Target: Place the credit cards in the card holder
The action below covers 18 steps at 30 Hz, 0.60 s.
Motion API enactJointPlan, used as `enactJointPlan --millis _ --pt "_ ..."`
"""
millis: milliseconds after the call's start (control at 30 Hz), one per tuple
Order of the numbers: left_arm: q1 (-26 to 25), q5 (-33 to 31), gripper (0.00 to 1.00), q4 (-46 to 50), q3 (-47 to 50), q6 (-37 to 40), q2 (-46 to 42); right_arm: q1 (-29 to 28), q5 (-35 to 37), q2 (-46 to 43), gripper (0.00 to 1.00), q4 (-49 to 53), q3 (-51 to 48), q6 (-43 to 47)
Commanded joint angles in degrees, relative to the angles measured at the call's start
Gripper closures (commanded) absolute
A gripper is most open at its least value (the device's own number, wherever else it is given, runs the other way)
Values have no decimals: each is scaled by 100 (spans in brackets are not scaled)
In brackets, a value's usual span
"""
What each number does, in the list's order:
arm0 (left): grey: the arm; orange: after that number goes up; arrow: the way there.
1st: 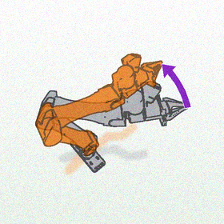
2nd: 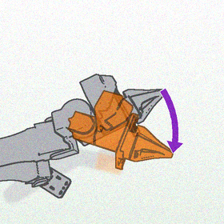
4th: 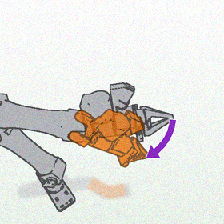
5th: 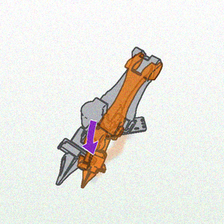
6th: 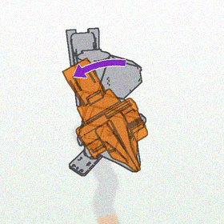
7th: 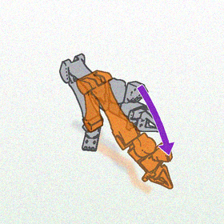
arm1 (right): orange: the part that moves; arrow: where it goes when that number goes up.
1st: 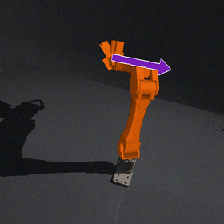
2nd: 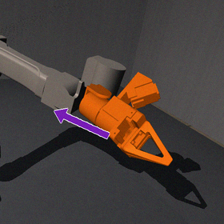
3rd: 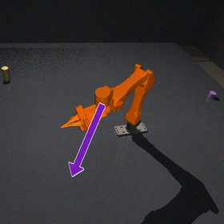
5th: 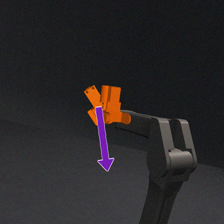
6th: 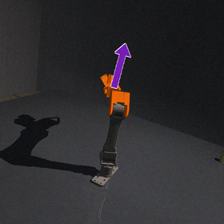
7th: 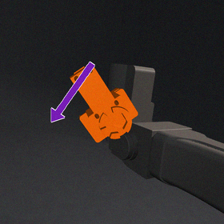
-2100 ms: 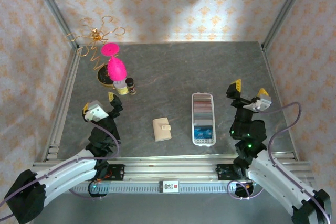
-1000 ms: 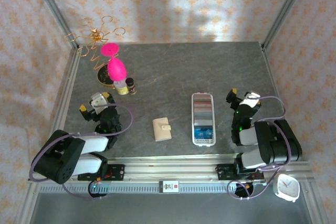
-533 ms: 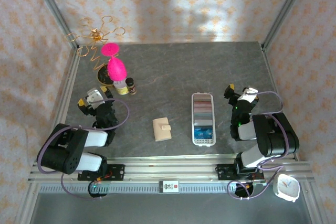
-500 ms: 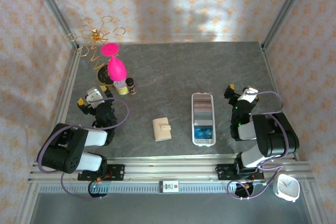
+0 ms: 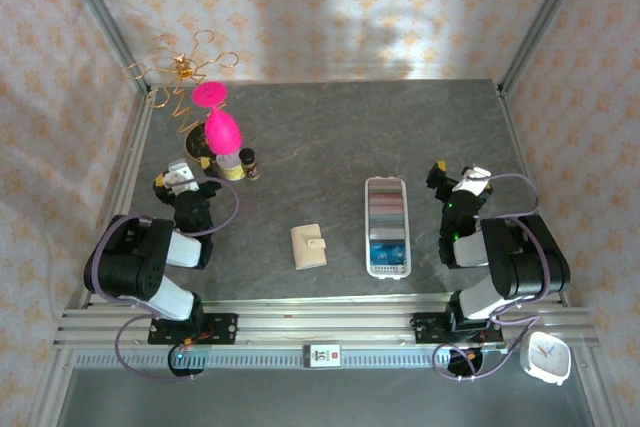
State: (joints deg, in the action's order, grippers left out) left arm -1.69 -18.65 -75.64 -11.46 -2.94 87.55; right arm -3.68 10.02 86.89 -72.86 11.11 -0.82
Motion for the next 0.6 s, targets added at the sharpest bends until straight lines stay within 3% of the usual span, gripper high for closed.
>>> enactJointPlan --millis 0,33,100,200,267,333,567 --pt "11 312 1 -236 28 -45 59 34 0 23 0 8 94 82" --pt "4 301 1 -686 110 26 178 35 0 19 0 0 100 82" --pt "3 311 1 139 -45 -113 -70 34 0 12 0 0 99 82" --pt "2 303 1 -405 72 -3 105 38 0 25 0 7 98 82" --pt "-13 327 1 -50 -5 -40 -4 33 -2 21 0 9 98 82" --pt "-15 324 1 -387 62 25 97 34 0 16 0 -2 95 82" --pt "-15 335 1 -249 30 -6 58 17 17 21 0 -5 93 95"
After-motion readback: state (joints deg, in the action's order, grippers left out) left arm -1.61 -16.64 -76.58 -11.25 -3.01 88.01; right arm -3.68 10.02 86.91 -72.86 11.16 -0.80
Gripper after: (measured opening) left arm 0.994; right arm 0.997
